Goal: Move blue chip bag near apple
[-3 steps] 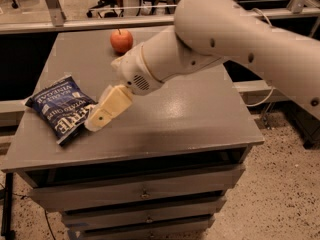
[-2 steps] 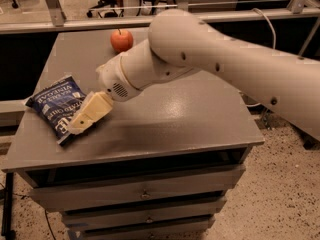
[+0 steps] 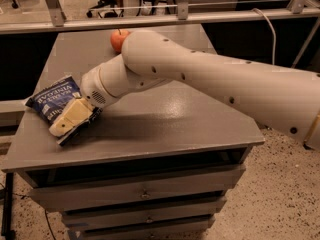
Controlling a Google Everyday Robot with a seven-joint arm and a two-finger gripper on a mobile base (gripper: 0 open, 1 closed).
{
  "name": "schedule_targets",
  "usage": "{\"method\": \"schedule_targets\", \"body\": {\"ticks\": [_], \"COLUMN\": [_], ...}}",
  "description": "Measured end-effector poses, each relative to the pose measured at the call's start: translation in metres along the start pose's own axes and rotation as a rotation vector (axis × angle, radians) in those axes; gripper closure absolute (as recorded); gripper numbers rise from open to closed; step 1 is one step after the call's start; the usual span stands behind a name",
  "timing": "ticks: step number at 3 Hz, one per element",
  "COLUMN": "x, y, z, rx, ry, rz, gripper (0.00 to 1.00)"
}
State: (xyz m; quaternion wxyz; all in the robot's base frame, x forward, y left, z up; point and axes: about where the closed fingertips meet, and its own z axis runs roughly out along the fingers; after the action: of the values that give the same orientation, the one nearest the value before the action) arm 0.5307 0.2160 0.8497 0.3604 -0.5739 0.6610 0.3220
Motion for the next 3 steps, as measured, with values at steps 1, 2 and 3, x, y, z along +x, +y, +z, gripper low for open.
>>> {"method": "schedule_targets", "body": {"ticks": [1, 2, 3], "x": [0.0022, 0.0065, 0.0095], "y": [-0.0002, 0.0021, 0.003], "z": [0.013, 0.0165, 0.0162], "rx": [0.004, 0.01, 0.018], "ry": [-0.005, -0.008, -0.008], "rz": [0.015, 0.031, 0.04], "gripper": [0.18, 0.41, 0.64]}}
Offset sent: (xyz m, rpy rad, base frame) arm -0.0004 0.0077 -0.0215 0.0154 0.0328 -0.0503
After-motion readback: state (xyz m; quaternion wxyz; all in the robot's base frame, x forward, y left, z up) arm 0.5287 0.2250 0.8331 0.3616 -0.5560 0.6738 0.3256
